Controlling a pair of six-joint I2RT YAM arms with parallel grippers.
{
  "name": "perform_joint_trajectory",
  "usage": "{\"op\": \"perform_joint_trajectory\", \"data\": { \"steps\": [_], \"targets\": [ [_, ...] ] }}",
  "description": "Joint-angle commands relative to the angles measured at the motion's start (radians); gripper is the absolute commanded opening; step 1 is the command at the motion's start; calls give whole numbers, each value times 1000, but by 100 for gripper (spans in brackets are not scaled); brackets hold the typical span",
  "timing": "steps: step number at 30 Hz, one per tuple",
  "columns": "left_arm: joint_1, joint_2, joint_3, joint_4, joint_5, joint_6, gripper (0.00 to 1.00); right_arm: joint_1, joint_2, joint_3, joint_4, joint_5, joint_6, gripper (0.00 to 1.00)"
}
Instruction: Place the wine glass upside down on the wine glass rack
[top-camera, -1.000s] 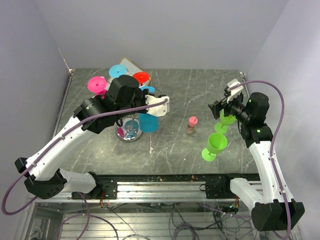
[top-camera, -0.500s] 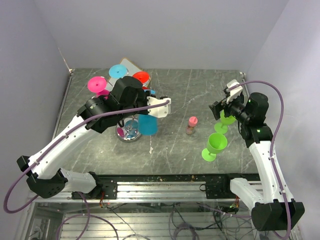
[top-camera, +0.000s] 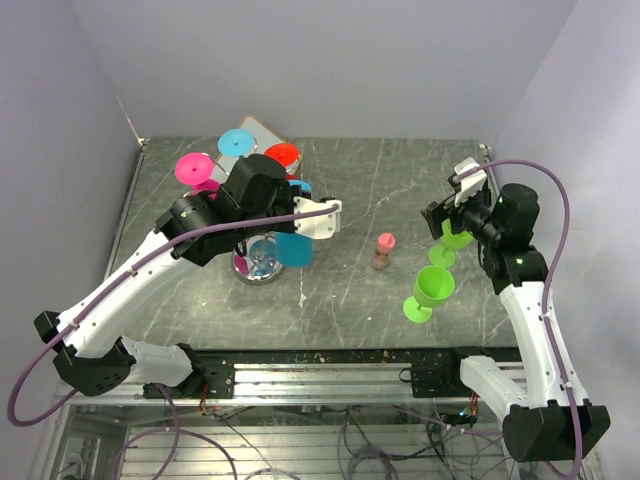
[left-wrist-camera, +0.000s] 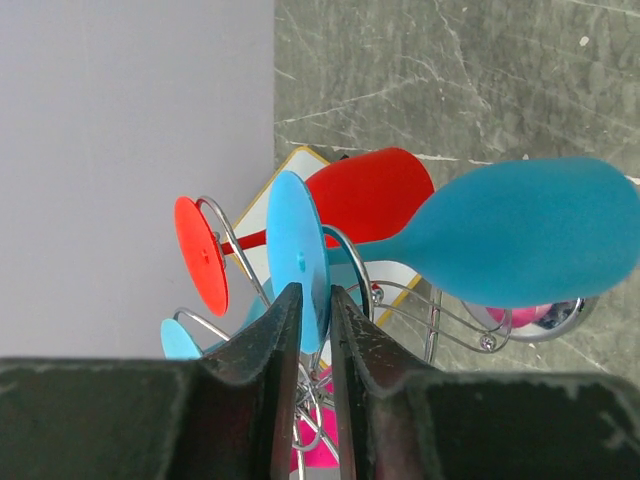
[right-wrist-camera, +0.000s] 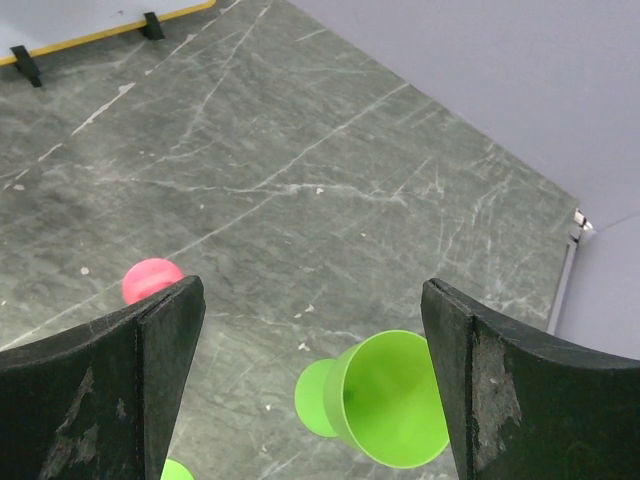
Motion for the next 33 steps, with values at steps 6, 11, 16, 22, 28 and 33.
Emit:
{"op": "perform_joint_trajectory", "data": {
  "steps": [6, 11, 16, 22, 28, 33],
  "targets": [
    [6, -16, 24, -19, 29, -21, 33, -11, -12, 22, -20, 76, -29, 89],
    [8, -33, 30, -31, 29, -22, 37, -23, -13, 31, -33, 114, -38, 89],
    [14, -55, 34, -43, 75, -34, 41, -61, -23, 22, -31, 212, -47, 89],
    [16, -77, 56, -73, 141, -60, 46, -102, -8, 17, -32, 313, -21, 89],
    [31, -102, 82, -117, 244, -94, 55, -144, 67, 48, -84, 395, 13, 88],
    [56, -128, 99, -151, 343, -120, 64, -169, 137, 49, -95, 501, 34, 83]
  ]
}}
